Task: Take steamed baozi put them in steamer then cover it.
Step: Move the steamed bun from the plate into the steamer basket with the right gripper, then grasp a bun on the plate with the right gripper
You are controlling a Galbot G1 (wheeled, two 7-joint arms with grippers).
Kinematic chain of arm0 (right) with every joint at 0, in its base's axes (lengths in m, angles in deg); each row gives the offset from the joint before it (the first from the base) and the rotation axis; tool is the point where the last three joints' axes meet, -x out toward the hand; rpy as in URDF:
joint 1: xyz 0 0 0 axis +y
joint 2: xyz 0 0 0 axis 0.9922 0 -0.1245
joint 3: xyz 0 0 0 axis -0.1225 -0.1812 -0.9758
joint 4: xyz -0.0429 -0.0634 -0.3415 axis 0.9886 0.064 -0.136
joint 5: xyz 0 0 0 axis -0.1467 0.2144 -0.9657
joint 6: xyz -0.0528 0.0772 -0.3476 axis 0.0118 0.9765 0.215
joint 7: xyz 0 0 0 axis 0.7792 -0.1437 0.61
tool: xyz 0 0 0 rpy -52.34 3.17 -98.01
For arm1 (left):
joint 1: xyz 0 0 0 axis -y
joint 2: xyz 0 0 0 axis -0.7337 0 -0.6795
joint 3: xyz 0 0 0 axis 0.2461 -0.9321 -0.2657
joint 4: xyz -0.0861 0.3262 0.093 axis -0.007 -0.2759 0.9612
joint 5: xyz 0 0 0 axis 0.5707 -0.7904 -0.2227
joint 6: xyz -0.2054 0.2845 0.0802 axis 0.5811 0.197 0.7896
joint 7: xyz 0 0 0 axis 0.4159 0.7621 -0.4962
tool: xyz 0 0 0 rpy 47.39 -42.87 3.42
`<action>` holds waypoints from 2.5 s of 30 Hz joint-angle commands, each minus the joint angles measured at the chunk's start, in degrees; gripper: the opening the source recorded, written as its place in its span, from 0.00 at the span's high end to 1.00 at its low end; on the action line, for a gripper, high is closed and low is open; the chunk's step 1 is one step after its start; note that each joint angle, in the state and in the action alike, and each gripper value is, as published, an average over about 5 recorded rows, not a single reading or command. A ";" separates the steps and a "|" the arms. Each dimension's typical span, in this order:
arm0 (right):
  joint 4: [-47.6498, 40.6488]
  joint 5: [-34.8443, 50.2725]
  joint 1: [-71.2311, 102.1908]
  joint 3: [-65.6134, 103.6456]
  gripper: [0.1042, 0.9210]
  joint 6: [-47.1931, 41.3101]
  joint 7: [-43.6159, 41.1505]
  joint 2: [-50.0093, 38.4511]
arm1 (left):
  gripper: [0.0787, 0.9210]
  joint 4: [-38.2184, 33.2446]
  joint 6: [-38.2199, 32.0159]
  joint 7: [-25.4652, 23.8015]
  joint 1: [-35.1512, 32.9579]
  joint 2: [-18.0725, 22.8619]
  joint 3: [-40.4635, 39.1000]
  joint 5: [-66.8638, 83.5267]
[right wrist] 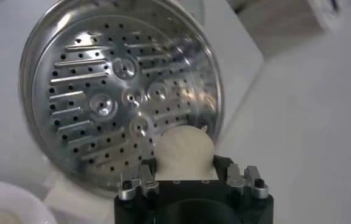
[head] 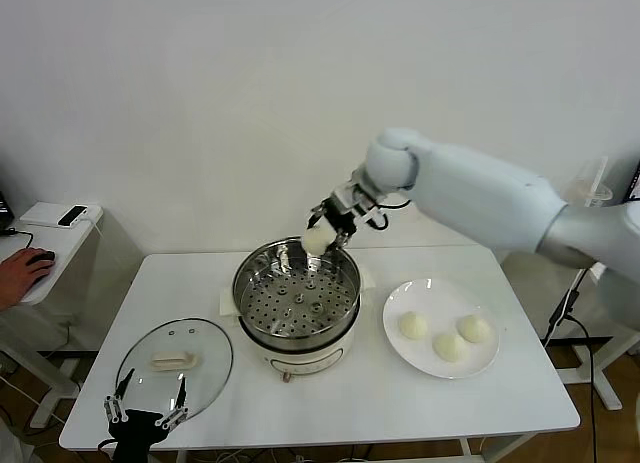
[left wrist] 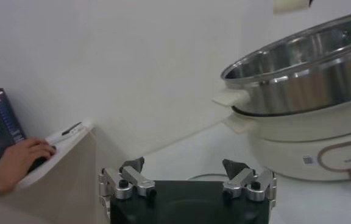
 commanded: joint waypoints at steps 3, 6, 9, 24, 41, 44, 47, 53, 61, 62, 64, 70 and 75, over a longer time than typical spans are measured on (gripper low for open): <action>-6.85 -15.27 3.13 -3.99 0.39 12.44 5.18 7.11 | 0.12 0.29 -0.07 0.12 0.13 0.25 0.60 -0.03; -9.19 -18.63 4.16 -3.33 0.39 14.62 6.91 8.54 | 0.12 0.02 -0.08 0.12 0.14 0.34 0.89 -0.03; -10.88 -21.42 4.95 -2.63 0.39 16.28 8.27 9.73 | 0.12 -0.04 -0.10 0.12 0.07 0.30 1.10 -0.02; -16.81 -26.13 6.54 -1.16 0.38 20.29 10.16 13.72 | 0.12 -0.25 -0.15 0.22 0.27 0.03 1.05 -0.13; -0.12 -1.55 -3.08 -1.37 0.12 -1.28 -2.16 2.70 | 0.12 -2.95 0.12 0.00 -0.65 -0.43 1.39 -0.05; 6.90 0.66 -5.44 -0.86 0.12 -10.36 -4.06 -3.06 | 0.12 -3.20 0.37 -0.17 -0.54 -0.83 1.63 0.67; 12.97 3.09 -6.97 -0.12 0.12 -18.77 -4.66 -10.13 | 0.12 -3.63 0.72 -0.33 -0.34 -1.12 1.67 1.34; 24.19 7.79 -8.59 1.45 0.12 -30.04 -6.63 -25.40 | 0.12 -4.14 0.85 -0.48 -0.26 -1.91 1.38 1.52; 31.47 7.44 -2.82 2.34 0.12 -32.81 -7.75 -42.08 | 0.12 -4.07 1.20 -0.63 0.62 -3.54 2.15 2.96; 31.61 6.52 -1.09 2.71 0.12 -32.62 -7.73 -43.01 | 0.12 -4.05 1.22 -0.63 0.71 -3.63 2.15 2.97; 31.72 4.26 2.72 3.93 0.12 -32.10 -7.69 -44.35 | 0.12 -4.02 1.22 -0.60 0.86 -3.69 2.18 2.87; 31.00 -0.28 13.65 9.70 0.12 -31.23 -6.88 -45.34 | 0.12 -3.59 1.21 -0.57 0.93 -3.74 2.57 2.67; 26.25 -3.28 21.02 13.86 0.12 -30.53 -5.88 -41.87 | 0.12 -3.40 1.23 -0.59 0.80 -3.45 2.63 2.37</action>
